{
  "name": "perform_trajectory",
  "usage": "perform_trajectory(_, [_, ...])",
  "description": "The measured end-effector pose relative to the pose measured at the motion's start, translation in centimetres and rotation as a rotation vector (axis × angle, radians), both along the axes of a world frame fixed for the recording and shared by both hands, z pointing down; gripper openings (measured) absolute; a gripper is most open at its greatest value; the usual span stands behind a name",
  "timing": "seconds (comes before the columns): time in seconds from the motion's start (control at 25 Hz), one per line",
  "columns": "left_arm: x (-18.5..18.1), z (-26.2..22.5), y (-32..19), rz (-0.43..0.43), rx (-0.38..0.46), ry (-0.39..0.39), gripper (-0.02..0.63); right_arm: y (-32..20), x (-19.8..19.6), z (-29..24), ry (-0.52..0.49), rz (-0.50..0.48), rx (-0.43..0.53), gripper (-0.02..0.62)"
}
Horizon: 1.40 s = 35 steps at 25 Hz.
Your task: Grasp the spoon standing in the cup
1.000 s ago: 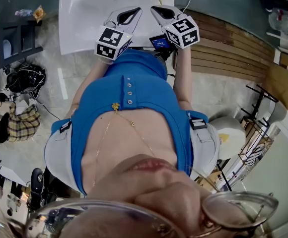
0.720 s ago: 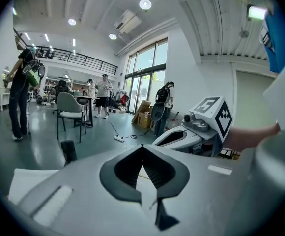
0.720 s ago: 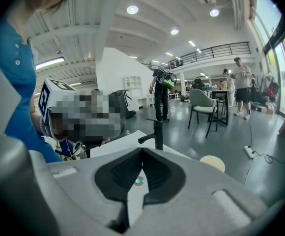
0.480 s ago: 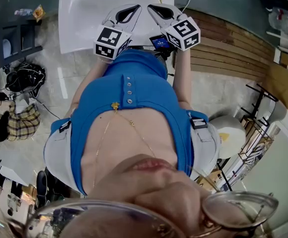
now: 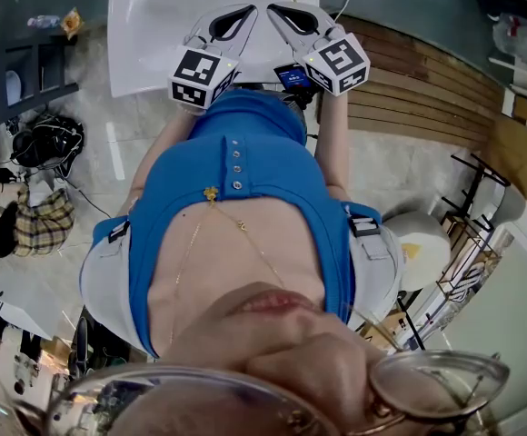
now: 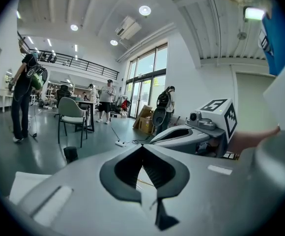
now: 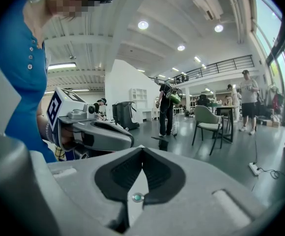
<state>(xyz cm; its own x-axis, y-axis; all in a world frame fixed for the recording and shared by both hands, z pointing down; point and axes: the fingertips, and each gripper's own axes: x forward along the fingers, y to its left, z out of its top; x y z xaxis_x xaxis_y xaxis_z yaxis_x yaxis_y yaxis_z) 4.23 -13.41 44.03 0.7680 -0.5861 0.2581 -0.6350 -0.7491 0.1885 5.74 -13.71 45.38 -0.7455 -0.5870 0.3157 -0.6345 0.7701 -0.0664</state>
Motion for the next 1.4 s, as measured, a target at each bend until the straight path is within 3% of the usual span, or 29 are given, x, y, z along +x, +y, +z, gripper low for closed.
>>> perform_trajectory(1.4, [-1.0, -3.1, -1.1, -0.026, 0.076, 0.043, 0.0, 0.2, -1.8, -4.9, -0.013, -0.054, 0.164, 0.002])
